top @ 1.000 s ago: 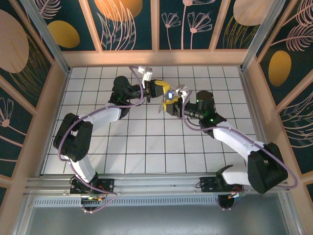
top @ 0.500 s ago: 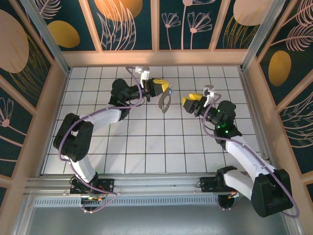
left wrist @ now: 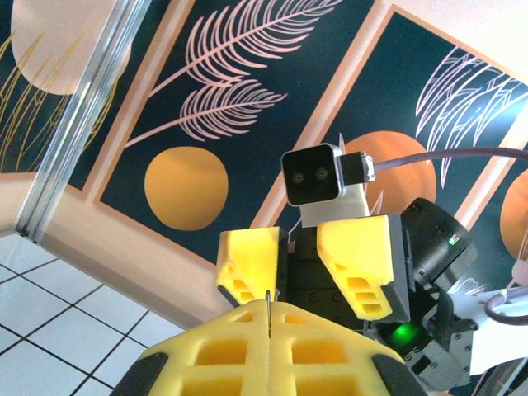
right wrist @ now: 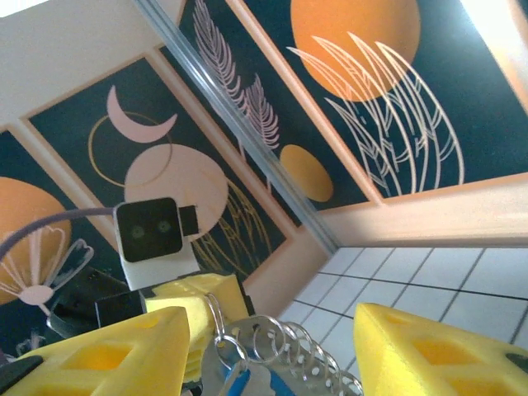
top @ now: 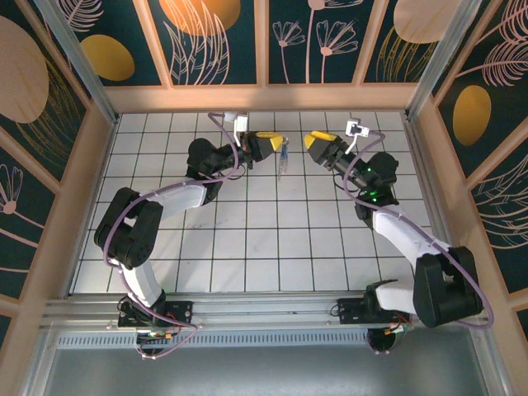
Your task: Put the keys on the keyring
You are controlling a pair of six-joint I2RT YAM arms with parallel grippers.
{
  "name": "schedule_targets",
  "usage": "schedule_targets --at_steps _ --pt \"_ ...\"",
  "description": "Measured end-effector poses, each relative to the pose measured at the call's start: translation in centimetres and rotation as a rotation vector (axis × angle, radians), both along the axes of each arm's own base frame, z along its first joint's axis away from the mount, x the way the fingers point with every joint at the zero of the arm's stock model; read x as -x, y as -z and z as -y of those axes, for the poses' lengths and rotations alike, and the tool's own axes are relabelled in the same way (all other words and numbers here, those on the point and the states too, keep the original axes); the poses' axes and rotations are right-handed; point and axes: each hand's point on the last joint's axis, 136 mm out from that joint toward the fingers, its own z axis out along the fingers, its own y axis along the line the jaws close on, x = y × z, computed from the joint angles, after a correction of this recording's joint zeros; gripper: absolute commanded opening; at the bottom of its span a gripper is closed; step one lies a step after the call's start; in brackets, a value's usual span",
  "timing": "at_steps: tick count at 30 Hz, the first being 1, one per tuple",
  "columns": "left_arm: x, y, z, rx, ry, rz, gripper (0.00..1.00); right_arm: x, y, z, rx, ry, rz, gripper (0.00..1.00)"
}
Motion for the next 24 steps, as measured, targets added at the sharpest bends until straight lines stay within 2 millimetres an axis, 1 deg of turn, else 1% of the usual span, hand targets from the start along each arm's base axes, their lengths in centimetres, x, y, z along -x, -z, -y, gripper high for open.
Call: schedule_targets --at_steps 4,9,15,20,24 --pt "-0.1 -0.1 0.0 0.010 0.001 -0.014 0.00 -0.3 0.3 -0.5 -0.039 -0.046 -0.019 0.55" --pt "-0.2 0.4 0.2 0.010 0.008 -0.038 0.00 -0.2 0.4 -1.3 -0.069 -0.085 -0.027 0.55" --pt "-0.2 1.0 0.6 0.005 0.015 -0.056 0.00 0.2 0.3 -2.8 -0.076 -0.125 -0.020 0.54" --pt "-0.2 1.0 0.6 0.005 0.015 -0.058 0.00 0.0 0.7 -3.4 -0.075 -0.137 -0.025 0.53" --pt "-0.2 1.0 0.6 0.005 0.015 -0.058 0.00 -0.3 1.1 -3.7 -0.073 -0.142 -0.033 0.48"
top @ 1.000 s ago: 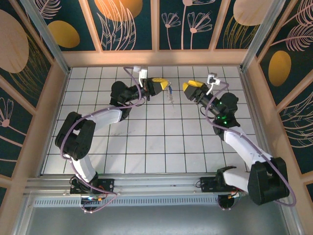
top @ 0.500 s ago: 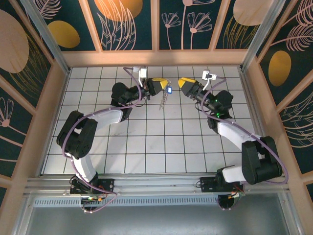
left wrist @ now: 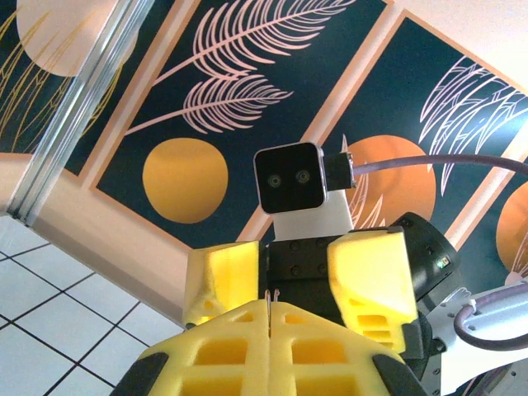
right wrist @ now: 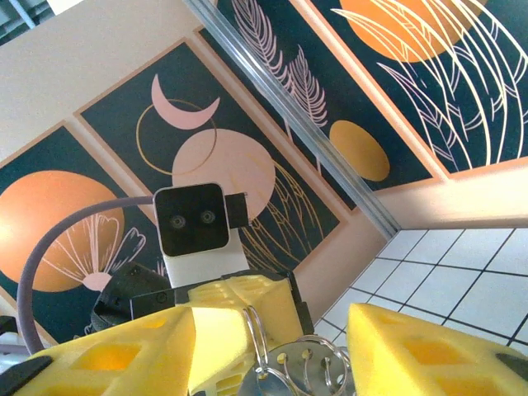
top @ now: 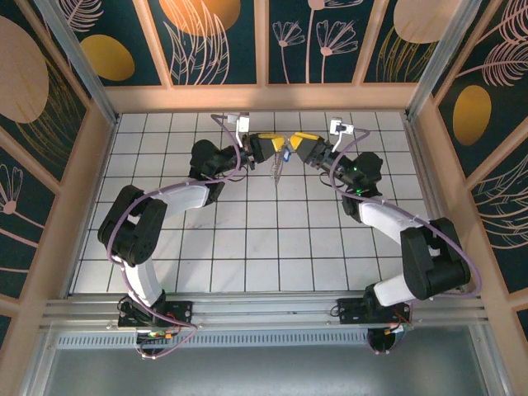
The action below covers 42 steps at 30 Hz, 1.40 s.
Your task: Put the keys on the keyring
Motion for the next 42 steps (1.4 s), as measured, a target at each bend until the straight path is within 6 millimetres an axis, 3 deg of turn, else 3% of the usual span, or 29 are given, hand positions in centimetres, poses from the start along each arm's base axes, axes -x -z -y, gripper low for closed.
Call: schedule_targets --at_steps 13,25,29,30,32,38,42 --pt "0.0 0.0 0.0 0.000 0.000 0.000 0.00 0.2 0.5 -0.9 0.007 -0.035 -0.006 0.34" --pt "-0.3 0.1 0.0 0.004 -0.015 -0.007 0.00 0.1 0.5 -1.2 -0.001 -0.053 -0.007 0.00" --pt "-0.4 0.0 0.0 0.004 -0.016 -0.008 0.00 0.1 0.4 -1.2 -0.005 -0.053 0.000 0.01" --pt "-0.4 -0.1 0.0 0.004 -0.016 -0.007 0.00 0.1 0.3 -1.2 -0.006 -0.053 0.004 0.10" --pt "-0.4 -0.1 0.0 0.004 -0.015 -0.006 0.00 0.2 0.3 -1.2 -0.007 -0.055 0.007 0.13" --pt "-0.5 -0.2 0.1 0.005 -0.012 -0.003 0.00 0.1 0.3 -1.1 -0.007 -0.058 0.009 0.00" --pt "-0.6 -0.1 0.2 0.005 -0.011 -0.002 0.00 0.2 0.3 -1.1 -0.006 -0.060 0.011 0.00"
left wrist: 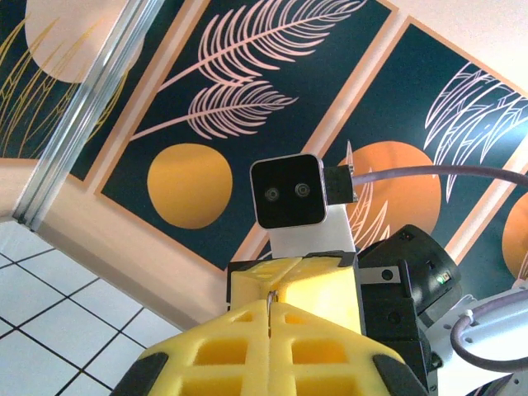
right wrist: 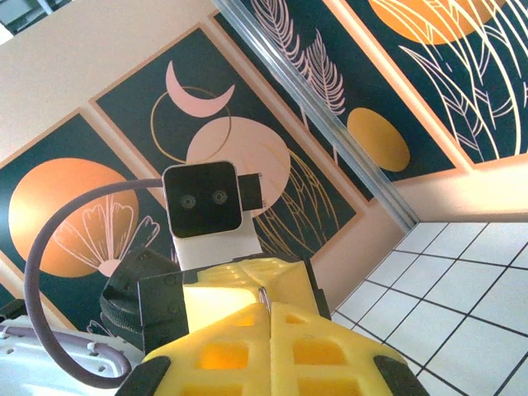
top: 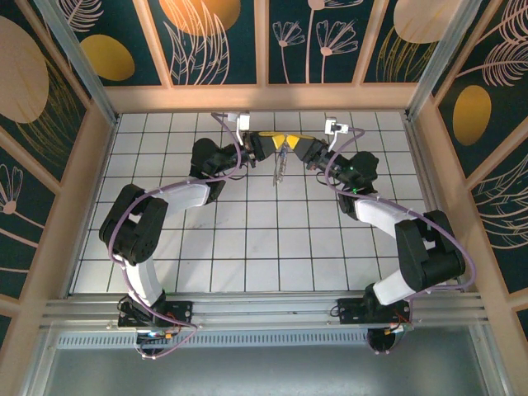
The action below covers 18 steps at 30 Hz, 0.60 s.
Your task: Put the keys on the keyring
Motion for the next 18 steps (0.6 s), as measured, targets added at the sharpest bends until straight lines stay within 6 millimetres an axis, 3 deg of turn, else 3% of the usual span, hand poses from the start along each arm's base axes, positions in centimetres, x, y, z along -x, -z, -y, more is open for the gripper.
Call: schedule_targets --at_steps 3,8,18 --pt "0.0 0.0 0.0 0.000 0.000 0.000 0.01 -0.1 0.1 0.0 0.001 0.002 0.001 0.00" --pt "-0.3 0.4 0.2 -0.020 -0.011 -0.001 0.21 -0.3 0.5 0.2 0.014 0.006 -0.011 0.00" --pt "-1.8 0.0 -0.1 -0.092 -0.061 0.039 0.31 -1.9 2.2 2.2 0.075 0.034 -0.062 0.00"
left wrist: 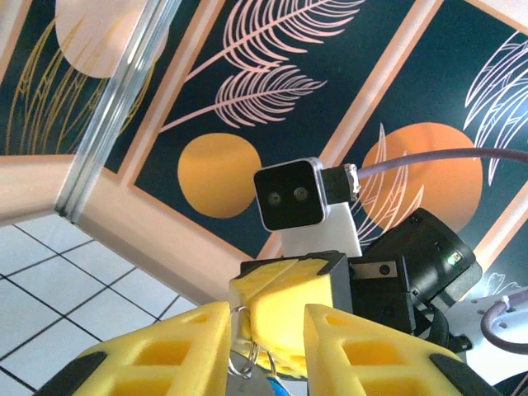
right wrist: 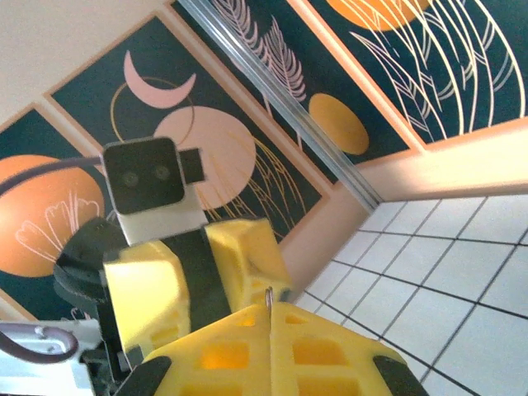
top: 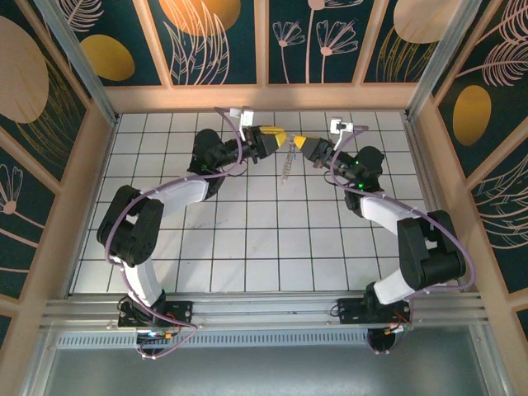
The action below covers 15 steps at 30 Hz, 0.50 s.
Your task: Put the keys on the keyring
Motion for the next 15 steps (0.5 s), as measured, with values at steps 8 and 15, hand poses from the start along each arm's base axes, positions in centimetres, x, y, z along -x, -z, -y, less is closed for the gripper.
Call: schedule_targets --at_steps 8,15 --pt "-2.1 -1.2 -1.9 -0.050 -0.027 0.050 0.32 -1.4 -1.5 0.2 0.040 -0.033 0.040 0.00" --pt "-1.9 -2.1 -1.4 -0.097 0.055 0.095 0.32 -2.5 0.6 -0.4 0.064 -0.099 -0.008 0.00"
